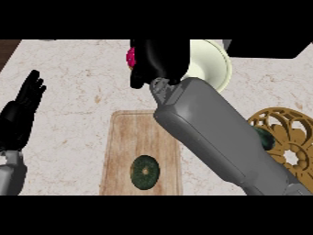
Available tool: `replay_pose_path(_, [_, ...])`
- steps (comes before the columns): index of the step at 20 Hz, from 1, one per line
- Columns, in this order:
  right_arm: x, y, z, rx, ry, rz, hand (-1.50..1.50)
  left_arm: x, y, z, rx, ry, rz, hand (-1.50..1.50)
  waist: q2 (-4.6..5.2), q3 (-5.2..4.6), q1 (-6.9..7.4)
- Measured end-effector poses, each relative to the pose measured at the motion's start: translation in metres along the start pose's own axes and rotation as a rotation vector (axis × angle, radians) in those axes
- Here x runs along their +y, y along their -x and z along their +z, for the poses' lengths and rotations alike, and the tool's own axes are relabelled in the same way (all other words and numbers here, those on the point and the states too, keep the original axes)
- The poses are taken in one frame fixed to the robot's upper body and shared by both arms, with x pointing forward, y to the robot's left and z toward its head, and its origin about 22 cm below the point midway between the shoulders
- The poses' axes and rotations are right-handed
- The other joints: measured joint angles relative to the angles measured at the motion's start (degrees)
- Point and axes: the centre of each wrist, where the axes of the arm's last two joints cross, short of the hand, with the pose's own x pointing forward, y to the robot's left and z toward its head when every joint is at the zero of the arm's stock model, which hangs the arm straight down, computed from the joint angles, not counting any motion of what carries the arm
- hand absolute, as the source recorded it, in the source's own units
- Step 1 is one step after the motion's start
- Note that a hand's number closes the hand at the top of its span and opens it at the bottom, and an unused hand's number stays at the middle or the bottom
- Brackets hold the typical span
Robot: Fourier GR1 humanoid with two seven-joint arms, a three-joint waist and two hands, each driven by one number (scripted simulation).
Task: Pick the cupcake from the placemat and place it in the bowl
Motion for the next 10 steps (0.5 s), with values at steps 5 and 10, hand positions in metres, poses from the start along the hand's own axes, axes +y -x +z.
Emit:
replay_pose_path(5, [0.016, 0.019, -0.031, 0.027, -0.011, -0.065, 1.5, 0.0, 0.005, 0.0, -0.005, -0.013, 0.0, 0.0, 0.15, 0.02, -0.51])
replay_pose_path(10, [0.032, 0.066, -0.063, 0.038, -0.011, -0.097, 1.5, 0.0, 0.002, -0.001, -0.01, -0.009, -0.002, 0.0, 0.37, 0.04, -0.41])
